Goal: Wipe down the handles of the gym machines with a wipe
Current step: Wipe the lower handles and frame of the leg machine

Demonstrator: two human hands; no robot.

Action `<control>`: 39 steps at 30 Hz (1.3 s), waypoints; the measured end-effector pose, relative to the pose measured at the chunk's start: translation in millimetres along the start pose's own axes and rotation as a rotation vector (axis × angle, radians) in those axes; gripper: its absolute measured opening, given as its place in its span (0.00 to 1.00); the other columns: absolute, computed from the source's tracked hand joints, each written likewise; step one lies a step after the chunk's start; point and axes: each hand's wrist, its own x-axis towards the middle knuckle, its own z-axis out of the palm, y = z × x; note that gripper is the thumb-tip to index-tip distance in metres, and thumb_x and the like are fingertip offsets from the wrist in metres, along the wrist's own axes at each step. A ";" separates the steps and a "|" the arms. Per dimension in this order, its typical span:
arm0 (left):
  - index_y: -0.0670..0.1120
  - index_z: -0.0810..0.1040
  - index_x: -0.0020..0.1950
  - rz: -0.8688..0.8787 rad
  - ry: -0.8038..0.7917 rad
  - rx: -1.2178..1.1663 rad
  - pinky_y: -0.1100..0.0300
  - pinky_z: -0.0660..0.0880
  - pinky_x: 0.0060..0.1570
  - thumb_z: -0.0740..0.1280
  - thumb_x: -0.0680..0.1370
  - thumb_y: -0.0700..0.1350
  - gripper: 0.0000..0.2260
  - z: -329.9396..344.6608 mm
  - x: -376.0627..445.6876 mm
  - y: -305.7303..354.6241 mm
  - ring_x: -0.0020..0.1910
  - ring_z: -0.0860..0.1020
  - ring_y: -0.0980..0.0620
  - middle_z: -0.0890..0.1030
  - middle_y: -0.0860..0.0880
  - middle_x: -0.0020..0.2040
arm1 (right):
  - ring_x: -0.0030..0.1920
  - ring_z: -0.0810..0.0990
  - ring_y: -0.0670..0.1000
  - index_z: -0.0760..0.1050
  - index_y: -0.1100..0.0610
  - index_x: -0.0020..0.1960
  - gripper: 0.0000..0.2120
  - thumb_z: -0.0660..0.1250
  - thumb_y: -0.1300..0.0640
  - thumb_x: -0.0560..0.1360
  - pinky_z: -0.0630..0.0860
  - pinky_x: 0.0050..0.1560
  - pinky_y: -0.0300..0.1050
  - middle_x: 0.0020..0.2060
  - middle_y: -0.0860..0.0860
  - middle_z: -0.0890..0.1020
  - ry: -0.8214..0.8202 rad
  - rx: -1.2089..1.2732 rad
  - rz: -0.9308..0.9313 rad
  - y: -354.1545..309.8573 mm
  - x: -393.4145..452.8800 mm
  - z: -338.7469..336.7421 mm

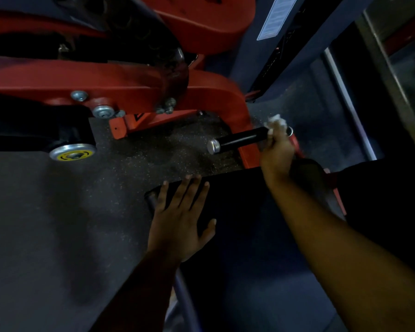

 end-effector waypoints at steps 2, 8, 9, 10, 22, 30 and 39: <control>0.46 0.64 0.81 -0.004 0.003 0.012 0.35 0.50 0.78 0.60 0.79 0.65 0.36 -0.6 -0.3 0.1 0.82 0.57 0.46 0.62 0.45 0.82 | 0.66 0.78 0.47 0.78 0.56 0.67 0.14 0.61 0.59 0.84 0.75 0.64 0.39 0.61 0.50 0.83 0.022 0.088 -0.159 -16.2 -34.4 16.4; 0.46 0.64 0.82 -0.007 -0.011 0.016 0.35 0.50 0.78 0.58 0.79 0.65 0.36 -1.0 -0.2 0.5 0.82 0.58 0.46 0.63 0.45 0.82 | 0.71 0.72 0.42 0.78 0.55 0.67 0.16 0.59 0.63 0.84 0.70 0.72 0.42 0.69 0.45 0.76 -0.152 0.105 -0.430 -33.9 -60.6 18.7; 0.46 0.64 0.82 -0.005 -0.004 0.012 0.36 0.48 0.79 0.58 0.79 0.65 0.36 -1.2 -0.1 0.7 0.82 0.58 0.46 0.62 0.45 0.82 | 0.68 0.76 0.43 0.79 0.57 0.66 0.15 0.58 0.62 0.84 0.75 0.68 0.45 0.67 0.46 0.79 -0.086 0.063 -0.502 -29.1 -51.4 8.3; 0.46 0.63 0.82 -0.002 0.003 0.008 0.37 0.46 0.79 0.59 0.79 0.65 0.36 -1.3 -0.4 0.5 0.82 0.57 0.46 0.62 0.45 0.82 | 0.66 0.78 0.43 0.79 0.58 0.64 0.15 0.57 0.61 0.85 0.78 0.63 0.44 0.65 0.47 0.80 -0.026 0.015 -0.527 -21.9 -38.5 -3.6; 0.46 0.65 0.81 0.014 0.037 -0.004 0.36 0.49 0.79 0.60 0.79 0.64 0.35 -0.3 -1.5 -0.8 0.82 0.57 0.46 0.62 0.45 0.82 | 0.68 0.75 0.59 0.76 0.61 0.67 0.14 0.62 0.63 0.82 0.72 0.70 0.56 0.66 0.57 0.78 -0.111 -0.023 -0.238 -28.8 -42.3 16.4; 0.46 0.64 0.82 0.004 0.033 -0.008 0.35 0.51 0.78 0.61 0.79 0.64 0.35 2.2 -0.4 -0.7 0.82 0.58 0.46 0.62 0.46 0.82 | 0.49 0.82 0.44 0.81 0.56 0.61 0.13 0.60 0.56 0.84 0.77 0.54 0.35 0.54 0.46 0.83 -0.098 -0.071 -0.305 -23.7 12.6 -25.7; 0.48 0.63 0.82 -0.017 0.005 -0.020 0.36 0.53 0.78 0.59 0.79 0.64 0.35 5.2 -0.6 -2.3 0.83 0.55 0.48 0.60 0.47 0.83 | 0.66 0.76 0.63 0.75 0.68 0.66 0.15 0.62 0.68 0.81 0.70 0.65 0.50 0.63 0.64 0.79 -0.602 -0.650 -0.088 41.3 135.9 -43.5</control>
